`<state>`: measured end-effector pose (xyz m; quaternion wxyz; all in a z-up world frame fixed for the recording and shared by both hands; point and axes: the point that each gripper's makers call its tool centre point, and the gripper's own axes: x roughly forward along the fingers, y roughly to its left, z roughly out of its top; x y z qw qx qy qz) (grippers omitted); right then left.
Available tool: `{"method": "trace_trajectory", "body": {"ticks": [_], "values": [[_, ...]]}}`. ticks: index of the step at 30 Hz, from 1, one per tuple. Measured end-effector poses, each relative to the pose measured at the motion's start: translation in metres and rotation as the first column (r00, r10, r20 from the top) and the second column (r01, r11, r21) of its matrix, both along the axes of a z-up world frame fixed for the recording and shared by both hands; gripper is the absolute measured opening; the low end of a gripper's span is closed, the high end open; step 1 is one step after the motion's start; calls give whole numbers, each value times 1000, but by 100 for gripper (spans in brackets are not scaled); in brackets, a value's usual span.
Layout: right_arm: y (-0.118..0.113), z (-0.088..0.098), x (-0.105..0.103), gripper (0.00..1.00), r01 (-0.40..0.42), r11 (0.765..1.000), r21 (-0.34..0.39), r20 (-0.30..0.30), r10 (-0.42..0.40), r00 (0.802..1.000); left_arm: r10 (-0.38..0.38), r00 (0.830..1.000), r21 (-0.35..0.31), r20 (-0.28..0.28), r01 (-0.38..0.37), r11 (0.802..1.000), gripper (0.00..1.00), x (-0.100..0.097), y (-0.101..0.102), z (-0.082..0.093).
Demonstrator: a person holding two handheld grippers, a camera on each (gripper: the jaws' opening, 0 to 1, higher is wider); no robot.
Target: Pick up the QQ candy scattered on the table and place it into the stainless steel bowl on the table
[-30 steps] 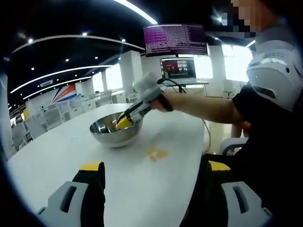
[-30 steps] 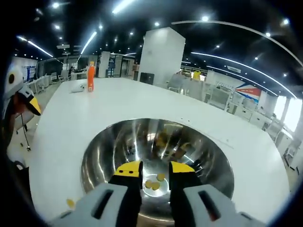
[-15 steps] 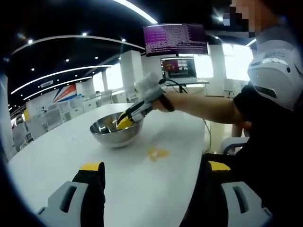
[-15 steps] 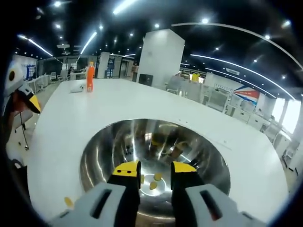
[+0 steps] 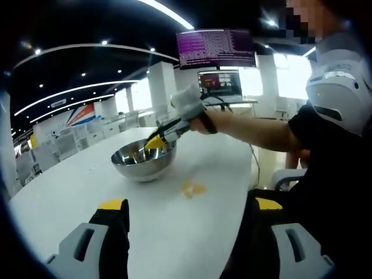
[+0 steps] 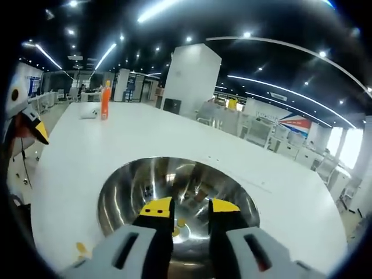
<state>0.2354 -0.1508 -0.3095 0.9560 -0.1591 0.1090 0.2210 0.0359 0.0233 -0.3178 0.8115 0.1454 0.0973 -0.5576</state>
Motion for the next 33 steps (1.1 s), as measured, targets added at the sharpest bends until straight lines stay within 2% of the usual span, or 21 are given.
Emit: {"method": "trace_trajectory", "body": {"ticks": [4,7,9,14,18,22,25,29,33], "values": [[-3,27,-7,20,-2,1000,17,58,1,998,4,1000,3,-1,-4,1000,87,0,2,0],[-1,58,-19,20,-20,999,38,135,15,991,7,1000,2,0,-7,1000,87,0,3,0],[0,73,-28,20,-27,999,40,162,20,987,3,1000,-3,0,-3,1000,87,-1,3,1],[11,120,-59,20,-82,996,29,253,72,965,-12,1000,-3,2,12,1000,88,-3,-1,2],[20,148,-85,20,-136,990,35,300,120,946,-15,1000,-11,7,15,1000,88,-3,-2,5],[29,160,-112,20,-192,981,29,318,173,932,-12,1000,-12,13,12,1000,88,-4,-2,7],[35,160,-127,20,-220,975,21,320,202,926,-8,1000,-9,14,8,1000,88,-3,0,7],[44,153,-147,20,-258,966,14,315,240,918,-7,1000,-8,14,7,1000,88,-4,0,7],[51,136,-160,20,-288,958,1,285,276,918,-13,1000,-15,14,14,1000,88,-5,-3,9]]}}
